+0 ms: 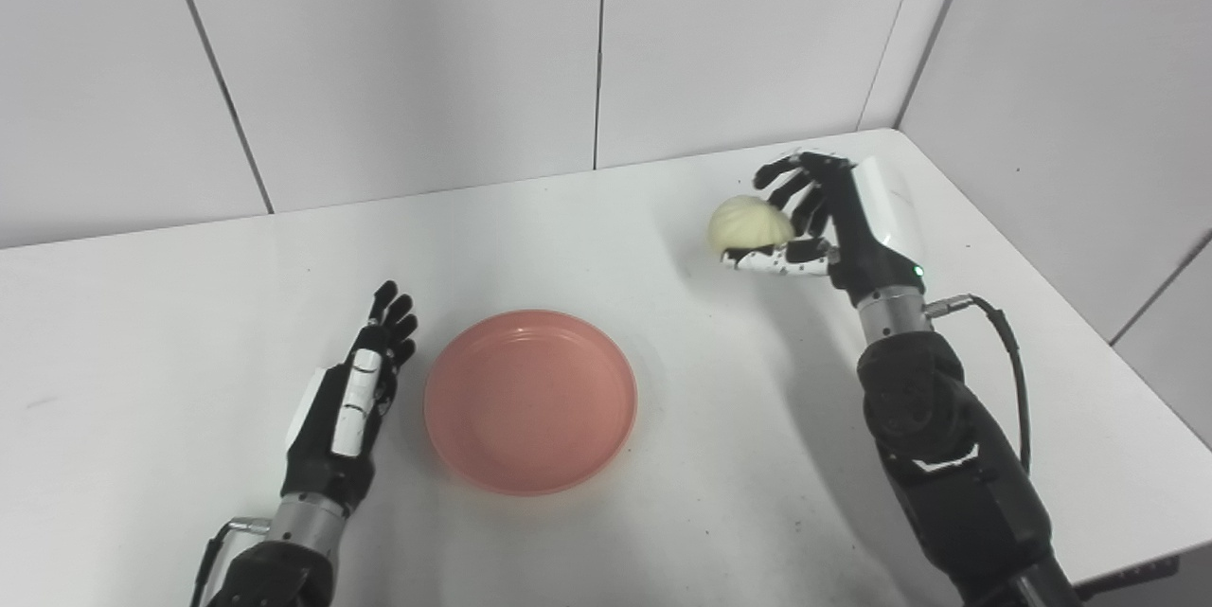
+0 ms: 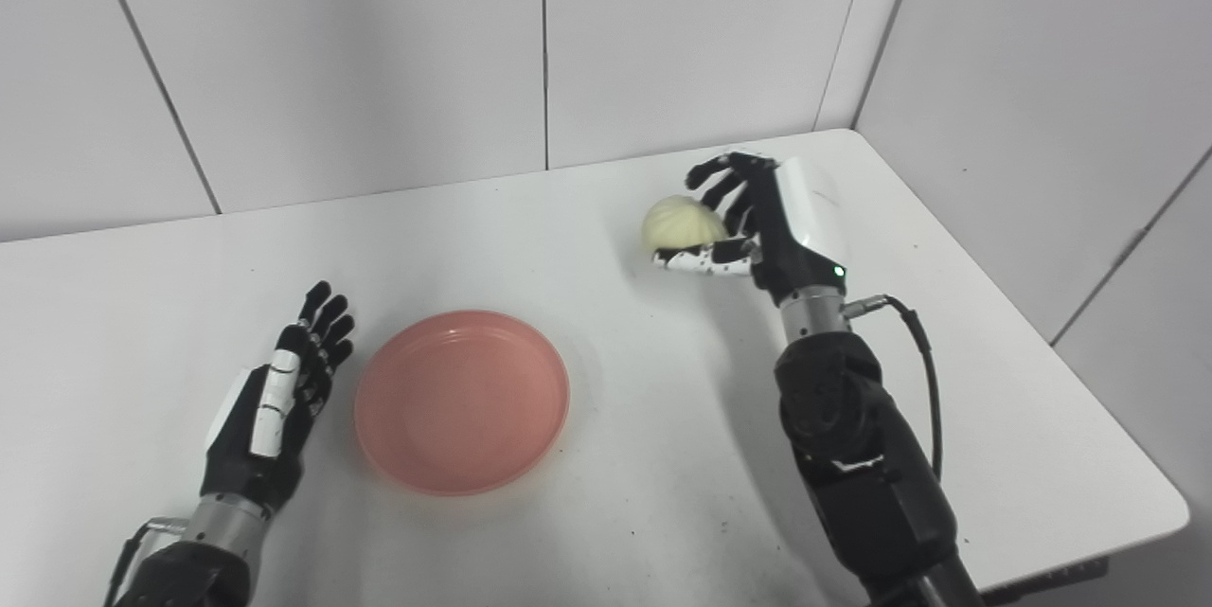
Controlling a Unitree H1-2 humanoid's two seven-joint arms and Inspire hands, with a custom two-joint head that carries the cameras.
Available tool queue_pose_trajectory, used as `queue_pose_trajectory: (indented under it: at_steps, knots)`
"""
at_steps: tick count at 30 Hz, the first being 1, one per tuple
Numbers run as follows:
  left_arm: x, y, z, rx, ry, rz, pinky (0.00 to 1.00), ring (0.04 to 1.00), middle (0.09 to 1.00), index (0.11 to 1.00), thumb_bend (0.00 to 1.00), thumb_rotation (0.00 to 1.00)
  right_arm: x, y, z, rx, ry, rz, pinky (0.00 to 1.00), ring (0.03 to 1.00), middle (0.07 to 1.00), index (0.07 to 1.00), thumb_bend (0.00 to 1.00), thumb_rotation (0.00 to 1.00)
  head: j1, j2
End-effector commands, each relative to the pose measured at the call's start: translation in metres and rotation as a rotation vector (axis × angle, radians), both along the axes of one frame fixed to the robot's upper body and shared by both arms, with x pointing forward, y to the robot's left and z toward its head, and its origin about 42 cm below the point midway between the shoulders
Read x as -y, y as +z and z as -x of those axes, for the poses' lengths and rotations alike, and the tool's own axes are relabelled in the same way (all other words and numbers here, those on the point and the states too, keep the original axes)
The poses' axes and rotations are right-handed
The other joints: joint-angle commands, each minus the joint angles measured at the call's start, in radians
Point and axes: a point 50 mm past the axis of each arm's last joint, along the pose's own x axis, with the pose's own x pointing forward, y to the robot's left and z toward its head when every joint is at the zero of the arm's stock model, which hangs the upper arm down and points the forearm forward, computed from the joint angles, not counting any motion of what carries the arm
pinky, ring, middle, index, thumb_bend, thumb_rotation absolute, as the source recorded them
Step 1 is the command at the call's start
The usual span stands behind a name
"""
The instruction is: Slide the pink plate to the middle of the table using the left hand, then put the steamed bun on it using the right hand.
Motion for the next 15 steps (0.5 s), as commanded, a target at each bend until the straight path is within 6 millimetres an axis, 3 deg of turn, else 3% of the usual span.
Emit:
queue_pose_trajectory:
  at_steps: [1, 8, 15]
  knots:
    - [0.010, -0.009, 0.005, 0.000, 0.000, 0.015, 1.00, 0.986, 0.989, 0.996, 0.65, 1.00, -0.010, 0.014, 0.003, 0.050, 0.064, 0.001, 0.24, 0.299, 0.426, 0.505, 0.52, 0.00, 0.007, 0.001]
    - [0.019, -0.007, 0.008, 0.001, 0.001, 0.010, 0.98, 0.983, 0.985, 0.994, 0.65, 1.00, -0.042, 0.008, 0.011, 0.051, 0.197, 0.001, 0.16, 0.222, 0.394, 0.498, 0.51, 0.00, 0.067, 0.016]
    - [0.026, -0.006, 0.009, -0.009, -0.004, 0.002, 0.98, 0.982, 0.986, 0.996, 0.64, 1.00, -0.078, 0.002, 0.020, 0.036, 0.311, 0.009, 0.17, 0.237, 0.408, 0.493, 0.52, 0.00, 0.114, 0.021]
